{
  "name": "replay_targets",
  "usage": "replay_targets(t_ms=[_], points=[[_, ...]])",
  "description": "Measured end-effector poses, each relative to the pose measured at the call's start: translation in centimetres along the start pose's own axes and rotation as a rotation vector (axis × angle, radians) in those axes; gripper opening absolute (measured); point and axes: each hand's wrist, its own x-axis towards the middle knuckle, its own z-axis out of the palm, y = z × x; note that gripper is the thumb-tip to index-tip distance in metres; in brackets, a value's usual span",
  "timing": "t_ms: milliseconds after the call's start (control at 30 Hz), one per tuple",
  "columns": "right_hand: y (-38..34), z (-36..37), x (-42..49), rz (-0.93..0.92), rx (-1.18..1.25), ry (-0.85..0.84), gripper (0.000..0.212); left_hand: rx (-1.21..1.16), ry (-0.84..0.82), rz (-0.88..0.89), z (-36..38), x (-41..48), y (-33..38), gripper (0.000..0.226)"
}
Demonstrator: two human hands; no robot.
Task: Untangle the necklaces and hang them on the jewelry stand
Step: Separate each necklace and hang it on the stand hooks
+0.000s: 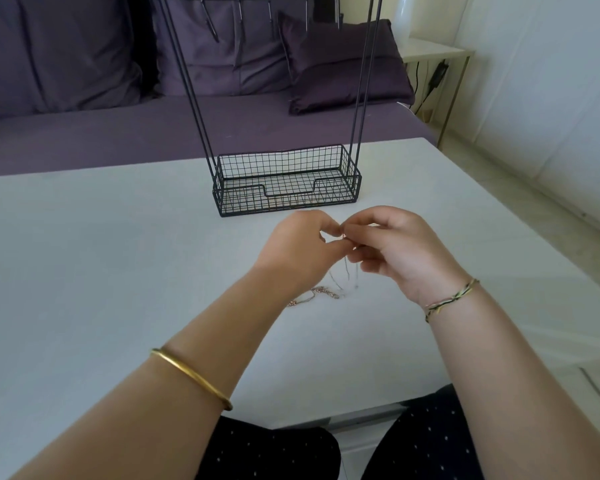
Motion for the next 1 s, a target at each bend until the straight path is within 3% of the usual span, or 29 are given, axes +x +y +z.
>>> replay_targets(t_ms=[200,333,567,867,1000], points=[[-0.1,0.5,-0.1,-0.042,-0.064,0.042,0.002,-0.111,0.003,-0.018,-0.2,0.0,-0.2,0.022],[-0.1,0.9,-0.1,-0.008,-0.080,0.025,0.012,-0.147,0.006,-0.011,-0.3,-0.1,-0.1,0.014],[-0.7,0.7,-0.3,0.099,0.120,0.036,0.036,-0.131,-0.004,0.023,-1.3,-0.1,-0.3,0.016],[-1.0,1.1,-0.5,0.122,0.165,-0.002,0.040,0.316,0.106,0.287,-0.9,-0.6,0.3,0.007],[-1.0,0.8,-0.5,0.150,0.219,-0.002,0.031,0.295,0.124,0.226,-0.7,-0.4,0.6,0.005]])
